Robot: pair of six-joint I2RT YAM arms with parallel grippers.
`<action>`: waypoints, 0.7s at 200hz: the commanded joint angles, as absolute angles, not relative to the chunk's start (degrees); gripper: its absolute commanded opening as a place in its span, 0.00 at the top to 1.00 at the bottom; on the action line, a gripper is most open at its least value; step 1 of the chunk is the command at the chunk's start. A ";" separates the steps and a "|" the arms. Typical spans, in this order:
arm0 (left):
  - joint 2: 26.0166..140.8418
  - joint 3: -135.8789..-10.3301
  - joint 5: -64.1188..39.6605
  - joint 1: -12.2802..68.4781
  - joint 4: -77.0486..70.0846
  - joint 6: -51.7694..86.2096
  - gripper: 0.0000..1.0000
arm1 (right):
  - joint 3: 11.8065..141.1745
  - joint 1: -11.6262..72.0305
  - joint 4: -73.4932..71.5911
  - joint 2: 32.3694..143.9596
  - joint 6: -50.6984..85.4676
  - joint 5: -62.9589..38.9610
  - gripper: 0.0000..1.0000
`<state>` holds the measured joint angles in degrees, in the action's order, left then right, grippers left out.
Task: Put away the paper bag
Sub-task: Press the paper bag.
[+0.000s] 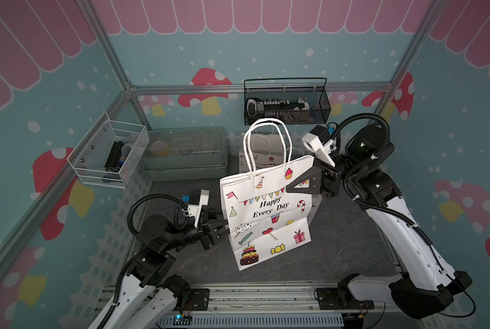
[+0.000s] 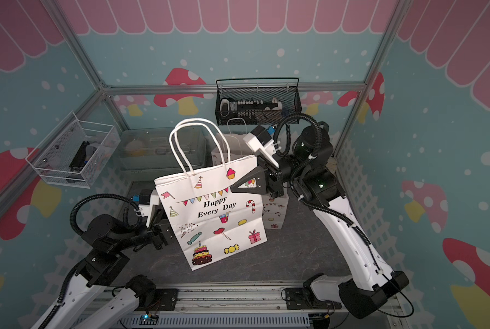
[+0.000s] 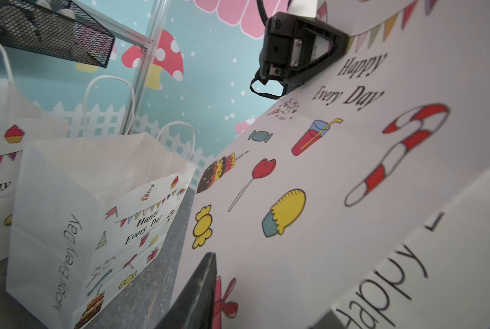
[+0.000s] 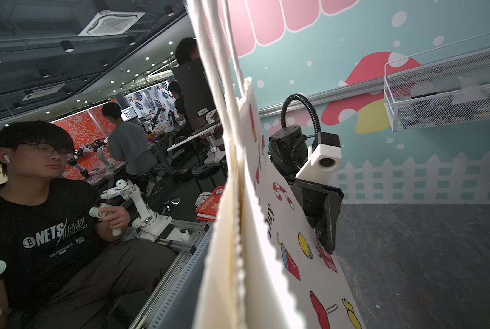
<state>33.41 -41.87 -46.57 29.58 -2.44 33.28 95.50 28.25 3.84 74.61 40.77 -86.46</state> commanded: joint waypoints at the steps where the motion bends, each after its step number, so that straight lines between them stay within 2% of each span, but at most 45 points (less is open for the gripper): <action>1: 32.68 -42.57 -49.31 30.88 -9.27 36.21 0.71 | 95.67 29.09 2.24 74.48 41.11 -85.80 1.00; 33: 31.39 -43.90 -48.84 31.32 -6.97 35.97 0.88 | 95.97 29.09 0.73 73.87 42.80 -82.27 1.00; 59: 30.98 -44.75 -47.91 31.33 -5.25 36.12 0.97 | 95.27 28.88 0.88 72.38 42.28 -78.59 0.79; 79: 31.22 -45.57 -47.88 31.29 -4.39 36.46 0.99 | 94.50 28.87 0.60 71.26 42.10 -75.92 0.65; 97: 31.46 -45.79 -47.98 31.30 -4.35 36.82 1.00 | 94.10 28.90 -1.23 70.84 43.37 -74.52 0.56; 123: 31.81 -45.70 -47.81 31.35 -4.05 36.83 1.00 | 93.74 28.97 -6.05 70.53 47.42 -73.10 0.55; 140: 31.86 -45.44 -47.66 31.42 -3.96 36.75 0.99 | 94.04 28.88 -5.98 70.06 47.64 -71.35 0.60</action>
<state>31.59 -44.18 -48.62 31.22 -4.56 35.83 94.19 28.62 -2.13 71.35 44.95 -74.30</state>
